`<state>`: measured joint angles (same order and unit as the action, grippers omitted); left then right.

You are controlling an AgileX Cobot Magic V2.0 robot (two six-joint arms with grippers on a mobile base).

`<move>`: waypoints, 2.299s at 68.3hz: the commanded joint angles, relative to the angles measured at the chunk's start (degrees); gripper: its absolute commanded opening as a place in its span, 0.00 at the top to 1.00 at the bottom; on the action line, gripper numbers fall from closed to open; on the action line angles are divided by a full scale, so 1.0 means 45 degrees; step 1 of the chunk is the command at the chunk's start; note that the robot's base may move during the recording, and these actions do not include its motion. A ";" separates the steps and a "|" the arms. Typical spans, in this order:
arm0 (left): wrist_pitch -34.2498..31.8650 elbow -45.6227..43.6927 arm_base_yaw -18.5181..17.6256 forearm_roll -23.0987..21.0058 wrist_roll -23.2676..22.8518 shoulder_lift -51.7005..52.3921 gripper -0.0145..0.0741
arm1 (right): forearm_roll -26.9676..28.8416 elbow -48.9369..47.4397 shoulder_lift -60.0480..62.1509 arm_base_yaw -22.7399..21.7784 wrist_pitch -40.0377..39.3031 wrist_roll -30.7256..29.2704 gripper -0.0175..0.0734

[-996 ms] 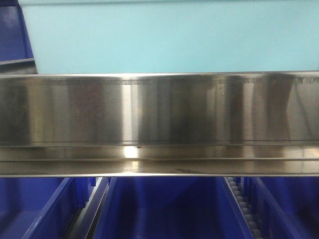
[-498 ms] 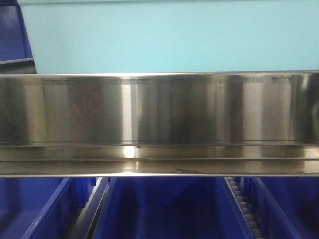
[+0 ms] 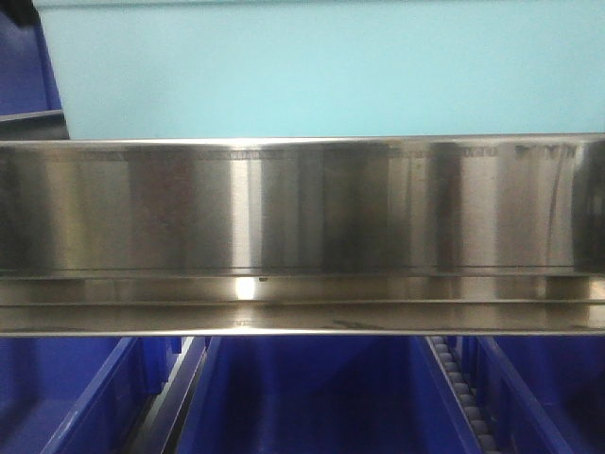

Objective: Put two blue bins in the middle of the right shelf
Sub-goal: 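Close both grippers on opposite side walls of the teal bin, then lift the teal bin with both grippers and pull it off the shelf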

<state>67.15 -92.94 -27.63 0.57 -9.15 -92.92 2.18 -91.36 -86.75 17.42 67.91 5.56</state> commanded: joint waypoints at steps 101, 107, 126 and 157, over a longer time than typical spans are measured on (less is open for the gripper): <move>0.0489 -0.2235 0.0004 -0.0386 -0.0122 0.1584 0.96 | 0.0166 -0.2560 0.0240 0.0021 0.0253 -0.0007 0.98; 0.0625 -0.3046 0.0004 -0.0356 -0.0122 0.1814 0.96 | 0.0167 -0.3631 0.0240 0.0108 0.0455 -0.0007 0.98; 0.0625 -0.4391 0.0004 -0.0356 -0.0122 0.1896 0.96 | 0.0313 -0.4701 0.0240 0.0108 0.0455 -0.0007 0.98; 0.0625 -0.4391 0.0004 -0.0306 -0.0122 0.1896 0.96 | 0.0313 -0.4701 0.0240 0.0108 0.0132 -0.0007 0.98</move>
<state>71.27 -111.70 -27.84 0.00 -10.69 -85.55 5.90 -112.04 -86.07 18.31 71.19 6.48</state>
